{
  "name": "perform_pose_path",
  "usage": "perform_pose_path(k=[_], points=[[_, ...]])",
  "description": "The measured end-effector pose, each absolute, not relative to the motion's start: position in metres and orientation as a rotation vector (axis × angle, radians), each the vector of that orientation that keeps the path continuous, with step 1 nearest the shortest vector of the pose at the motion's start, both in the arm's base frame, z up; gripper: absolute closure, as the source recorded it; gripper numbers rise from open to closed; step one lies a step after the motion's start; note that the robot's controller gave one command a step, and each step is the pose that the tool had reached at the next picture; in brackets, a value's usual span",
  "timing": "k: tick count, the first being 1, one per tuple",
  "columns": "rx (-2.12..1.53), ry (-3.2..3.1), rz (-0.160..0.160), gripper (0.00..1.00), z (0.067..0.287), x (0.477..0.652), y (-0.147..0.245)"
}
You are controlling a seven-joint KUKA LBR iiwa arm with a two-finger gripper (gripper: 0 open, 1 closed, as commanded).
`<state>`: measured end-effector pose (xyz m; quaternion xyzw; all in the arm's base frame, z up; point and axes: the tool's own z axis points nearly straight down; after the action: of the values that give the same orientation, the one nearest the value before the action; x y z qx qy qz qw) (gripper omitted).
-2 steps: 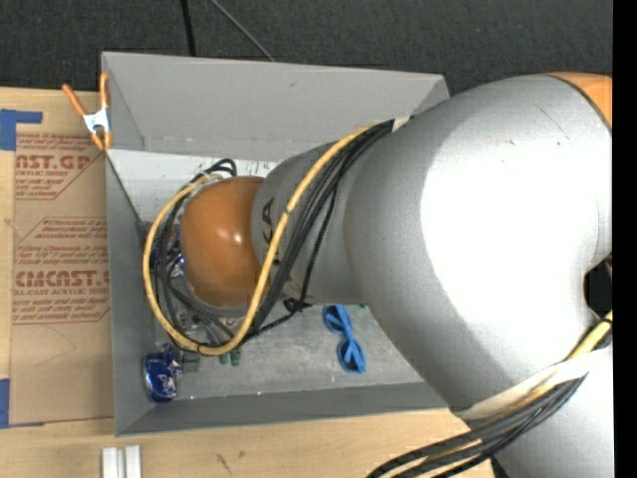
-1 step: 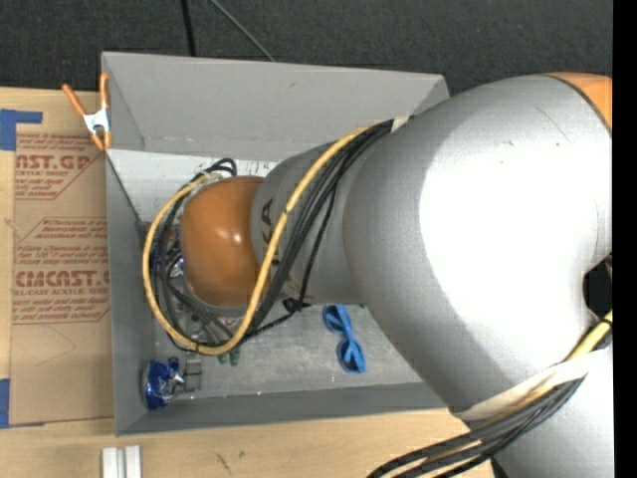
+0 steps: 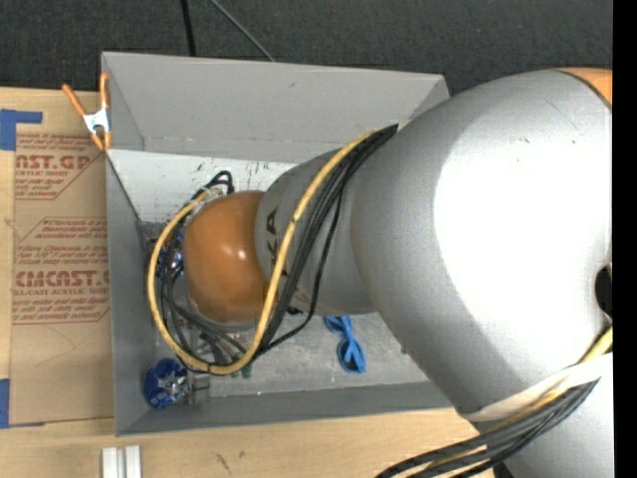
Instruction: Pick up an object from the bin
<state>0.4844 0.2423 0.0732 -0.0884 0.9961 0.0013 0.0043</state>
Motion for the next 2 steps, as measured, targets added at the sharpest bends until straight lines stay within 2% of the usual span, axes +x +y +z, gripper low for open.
perform_pose_path(k=[1, 2], points=[[-0.279, 3.129, 0.001, 1.00, 0.0717, 0.4822, 0.2418], [-0.164, 3.140, -0.006, 1.00, 0.0695, 0.4826, 0.2444]])
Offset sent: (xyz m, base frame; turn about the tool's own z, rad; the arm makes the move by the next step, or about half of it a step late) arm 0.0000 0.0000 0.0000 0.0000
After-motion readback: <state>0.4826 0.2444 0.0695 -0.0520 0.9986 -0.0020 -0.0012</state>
